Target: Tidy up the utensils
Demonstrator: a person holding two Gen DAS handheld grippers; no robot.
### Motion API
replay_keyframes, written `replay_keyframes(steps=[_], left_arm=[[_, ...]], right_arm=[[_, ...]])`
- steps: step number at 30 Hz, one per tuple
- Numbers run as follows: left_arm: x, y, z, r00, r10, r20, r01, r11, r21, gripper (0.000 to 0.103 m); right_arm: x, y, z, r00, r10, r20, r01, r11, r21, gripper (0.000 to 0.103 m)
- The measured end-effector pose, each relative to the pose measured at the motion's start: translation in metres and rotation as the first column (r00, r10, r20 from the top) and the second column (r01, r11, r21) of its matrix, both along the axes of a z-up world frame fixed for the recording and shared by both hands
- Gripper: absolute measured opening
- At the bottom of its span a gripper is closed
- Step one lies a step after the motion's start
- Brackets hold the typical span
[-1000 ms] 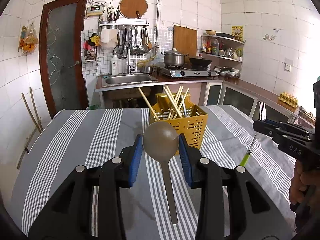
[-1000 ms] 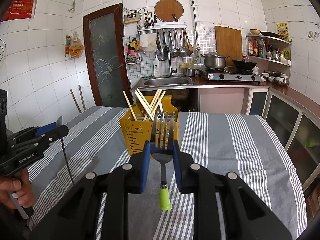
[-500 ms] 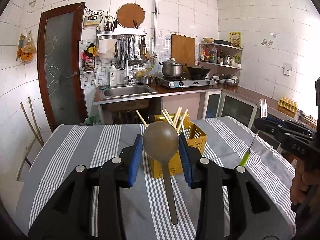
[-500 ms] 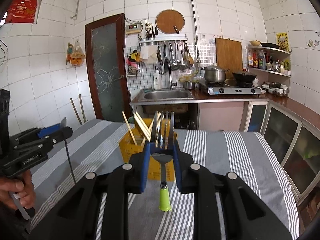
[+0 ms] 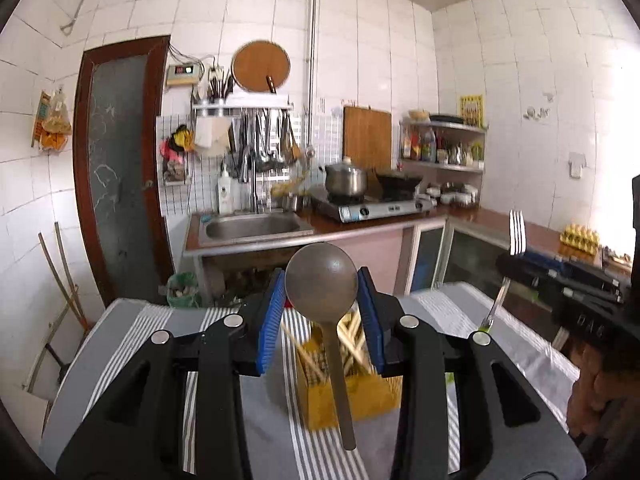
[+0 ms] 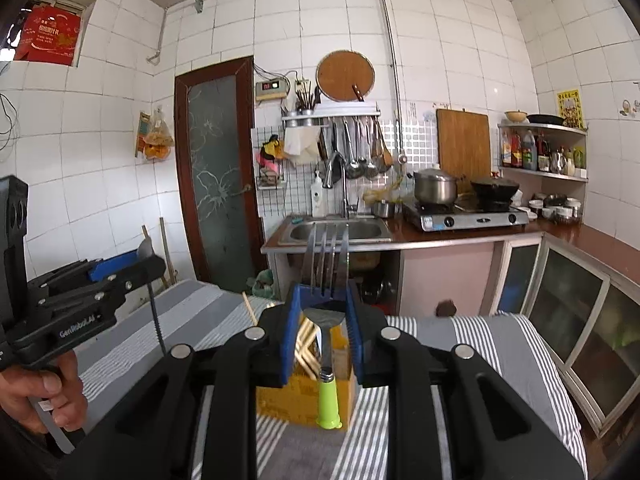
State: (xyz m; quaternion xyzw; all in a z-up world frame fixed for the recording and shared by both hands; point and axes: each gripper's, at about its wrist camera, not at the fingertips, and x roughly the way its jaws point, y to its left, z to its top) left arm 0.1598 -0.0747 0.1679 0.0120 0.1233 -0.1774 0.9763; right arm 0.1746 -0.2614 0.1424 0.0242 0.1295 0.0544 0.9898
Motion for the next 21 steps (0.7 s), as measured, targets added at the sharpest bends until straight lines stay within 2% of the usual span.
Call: replay_keyframes(steps=[4, 10, 11, 17, 21], left_arm=[[0.018, -0.011, 0.011, 0.999, 0.007, 0.035, -0.007, 1.000, -0.005, 0.035], [0.042, -0.027, 0.010, 0.998, 0.002, 0.056, -0.002, 1.000, -0.006, 0.035], [0.046, -0.028, 0.008, 0.999, -0.002, 0.050, 0.002, 1.000, -0.009, 0.035], [0.058, -0.009, -0.018, 1.000, 0.030, -0.001, -0.030, 0.999, 0.024, 0.035], [0.060, 0.020, -0.032, 0.995, 0.085, -0.045, -0.084, 0.996, 0.031, 0.035]], right_arm=[[0.018, 0.004, 0.009, 0.999, 0.018, 0.027, -0.018, 1.000, 0.004, 0.021], [0.045, 0.011, 0.010, 0.998, 0.029, 0.048, -0.028, 0.999, -0.018, 0.013], [0.050, 0.011, 0.006, 0.999, 0.030, 0.035, -0.029, 0.999, -0.024, 0.009], [0.050, -0.014, -0.025, 0.998, 0.028, -0.061, -0.030, 0.999, -0.038, 0.011], [0.047, -0.016, -0.059, 0.982, 0.106, -0.159, -0.112, 0.993, -0.029, 0.015]])
